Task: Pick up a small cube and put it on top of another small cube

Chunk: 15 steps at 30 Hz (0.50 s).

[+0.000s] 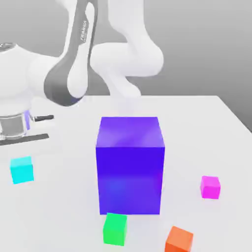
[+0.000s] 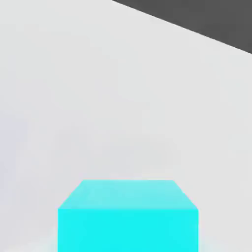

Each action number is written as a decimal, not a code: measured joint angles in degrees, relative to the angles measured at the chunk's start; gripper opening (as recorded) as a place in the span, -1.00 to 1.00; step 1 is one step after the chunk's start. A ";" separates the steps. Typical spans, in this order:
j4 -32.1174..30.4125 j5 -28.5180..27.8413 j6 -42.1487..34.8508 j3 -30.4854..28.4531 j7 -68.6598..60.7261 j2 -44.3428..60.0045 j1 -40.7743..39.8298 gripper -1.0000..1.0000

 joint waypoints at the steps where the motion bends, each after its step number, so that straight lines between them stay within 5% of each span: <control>1: -0.74 1.21 1.68 1.13 -2.32 1.45 -0.45 -1.00; 7: -0.93 8.72 10.86 9.80 -9.65 11.67 -4.70 -1.00; 8: -0.54 9.81 12.29 11.28 -10.54 13.46 -5.90 1.00; 15: -0.48 10.02 12.66 11.61 -10.71 13.80 -6.18 1.00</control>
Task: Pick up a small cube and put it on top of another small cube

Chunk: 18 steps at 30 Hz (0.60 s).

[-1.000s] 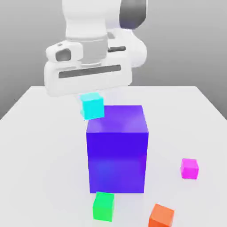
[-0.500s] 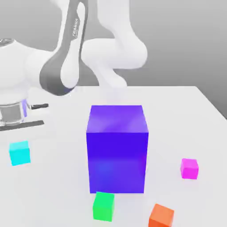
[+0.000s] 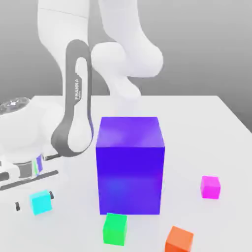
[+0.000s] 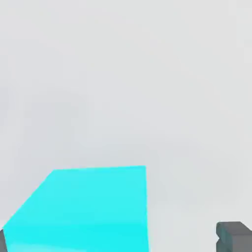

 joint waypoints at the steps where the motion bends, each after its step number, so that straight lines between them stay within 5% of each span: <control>1: -0.31 -0.93 -0.99 -0.92 0.74 -1.30 0.71 1.00; 6: -2.28 -9.07 -7.37 -5.68 7.04 -10.07 4.41 1.00; 18: 3.38 -34.28 -1.42 -4.95 15.63 -20.09 15.61 1.00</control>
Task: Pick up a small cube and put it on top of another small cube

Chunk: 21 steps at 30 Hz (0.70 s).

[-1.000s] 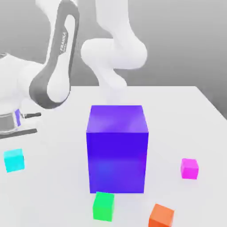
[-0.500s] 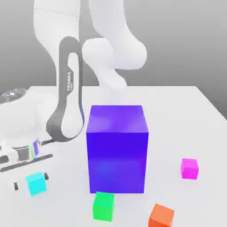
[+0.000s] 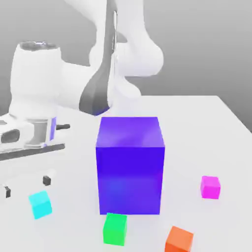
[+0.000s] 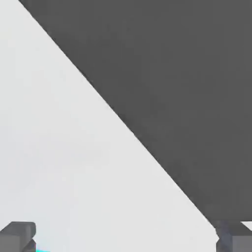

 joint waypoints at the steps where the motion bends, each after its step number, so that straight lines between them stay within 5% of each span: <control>1: 0.56 -1.75 0.52 0.37 0.37 -0.82 0.70 1.00; 8: -0.74 -3.10 1.48 7.54 5.66 -0.92 2.68 1.00; 13: -3.43 -1.33 1.16 13.77 12.00 1.31 13.51 1.00; 21: -11.74 7.79 -1.38 23.40 19.67 3.26 27.77 1.00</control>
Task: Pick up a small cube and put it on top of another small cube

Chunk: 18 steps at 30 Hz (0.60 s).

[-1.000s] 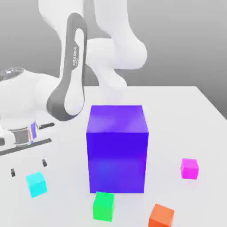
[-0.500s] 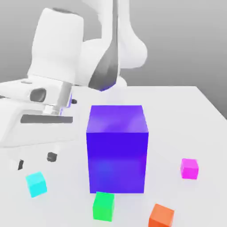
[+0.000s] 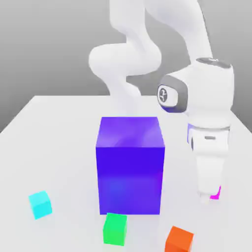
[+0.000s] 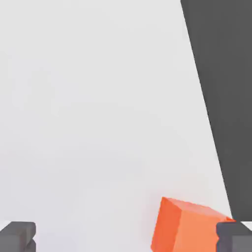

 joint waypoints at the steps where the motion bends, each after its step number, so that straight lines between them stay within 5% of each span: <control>1: -1.12 1.21 -0.36 1.40 0.94 0.21 1.51 1.00; 4: -2.94 2.21 0.81 3.25 2.84 2.26 4.60 1.00; 9: -1.26 -2.75 8.48 -2.42 7.00 11.99 9.60 1.00; 10: -1.02 -3.10 9.45 -3.14 7.29 13.19 10.24 -1.00; 18: -1.33 -2.70 8.16 -2.38 6.99 11.67 9.61 -1.00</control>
